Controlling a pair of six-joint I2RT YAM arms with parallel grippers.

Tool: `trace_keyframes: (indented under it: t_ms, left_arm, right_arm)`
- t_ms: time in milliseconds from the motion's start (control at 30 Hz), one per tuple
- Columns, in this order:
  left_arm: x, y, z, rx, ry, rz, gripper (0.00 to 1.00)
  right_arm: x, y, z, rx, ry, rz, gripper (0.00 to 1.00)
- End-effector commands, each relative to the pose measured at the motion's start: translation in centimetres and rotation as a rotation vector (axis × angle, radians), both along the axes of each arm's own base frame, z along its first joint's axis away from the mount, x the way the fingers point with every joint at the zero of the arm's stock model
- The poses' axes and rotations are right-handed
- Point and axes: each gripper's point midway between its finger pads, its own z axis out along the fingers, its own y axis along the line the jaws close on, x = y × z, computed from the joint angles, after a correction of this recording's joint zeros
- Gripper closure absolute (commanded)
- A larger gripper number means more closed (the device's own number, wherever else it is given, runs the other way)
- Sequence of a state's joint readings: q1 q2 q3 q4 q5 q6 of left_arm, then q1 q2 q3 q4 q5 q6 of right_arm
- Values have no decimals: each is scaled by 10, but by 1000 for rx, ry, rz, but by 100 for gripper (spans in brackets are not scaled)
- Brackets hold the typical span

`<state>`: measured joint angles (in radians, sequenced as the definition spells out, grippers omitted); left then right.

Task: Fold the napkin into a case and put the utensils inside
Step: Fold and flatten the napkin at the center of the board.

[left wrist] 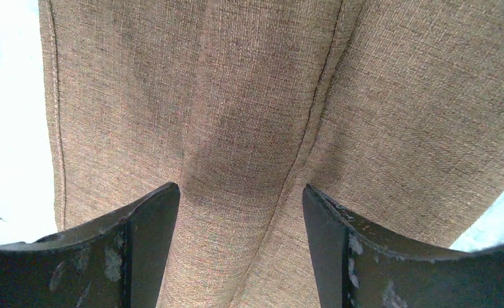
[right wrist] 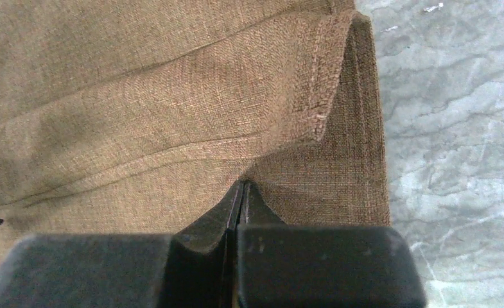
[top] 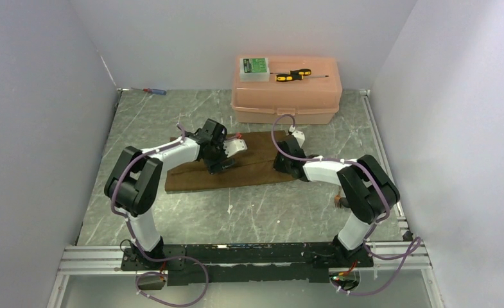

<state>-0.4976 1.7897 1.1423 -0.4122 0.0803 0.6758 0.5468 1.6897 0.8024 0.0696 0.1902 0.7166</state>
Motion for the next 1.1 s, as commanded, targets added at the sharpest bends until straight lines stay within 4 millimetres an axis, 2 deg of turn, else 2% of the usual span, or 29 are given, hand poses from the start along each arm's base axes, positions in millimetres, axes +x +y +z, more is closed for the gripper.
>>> trace_keyframes:
  t_ms: [0, 100, 267, 500, 767, 933, 1067]
  left_arm:
    - [21, -5, 10, 9, -121, -7, 24]
    - [30, -7, 9, 6, -143, 16, 26]
    - [55, -3, 19, -5, -180, 106, 29]
    - [78, 10, 20, 12, -211, 154, 30]
    - [111, 19, 38, 22, -268, 176, 31]
    - [130, 23, 41, 38, -310, 186, 32]
    - [142, 29, 41, 73, -349, 200, 32]
  right_arm:
    - [-1, 10, -6, 51, 1, 7, 100]
    - [-3, 6, -11, 45, 8, 1, 100]
    - [-6, 1, -17, 36, 20, -7, 100]
    - [-10, -8, -21, 30, 24, -18, 100]
    - [-14, -14, -28, 24, 36, -23, 100]
    - [-11, -15, -23, 29, 26, -22, 100]
    - [3, -16, -5, 31, -13, -21, 100]
